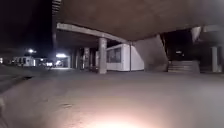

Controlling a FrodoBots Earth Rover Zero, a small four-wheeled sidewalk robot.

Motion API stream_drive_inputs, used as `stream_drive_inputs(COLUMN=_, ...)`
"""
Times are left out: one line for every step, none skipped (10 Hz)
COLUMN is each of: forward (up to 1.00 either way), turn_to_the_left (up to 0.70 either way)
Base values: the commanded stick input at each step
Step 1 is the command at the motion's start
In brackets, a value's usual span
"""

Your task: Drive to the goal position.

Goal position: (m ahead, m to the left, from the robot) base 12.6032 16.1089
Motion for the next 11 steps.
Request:
stream_drive_inputs(forward=1.00, turn_to_the_left=0.11)
stream_drive_inputs(forward=1.00, turn_to_the_left=0.11)
stream_drive_inputs(forward=1.00, turn_to_the_left=0.11)
stream_drive_inputs(forward=0.68, turn_to_the_left=0.16)
stream_drive_inputs(forward=0.25, turn_to_the_left=0.22)
stream_drive_inputs(forward=0.94, turn_to_the_left=0.12)
stream_drive_inputs(forward=1.00, turn_to_the_left=0.12)
stream_drive_inputs(forward=1.00, turn_to_the_left=0.15)
stream_drive_inputs(forward=1.00, turn_to_the_left=0.17)
stream_drive_inputs(forward=1.00, turn_to_the_left=0.18)
stream_drive_inputs(forward=1.00, turn_to_the_left=0.19)
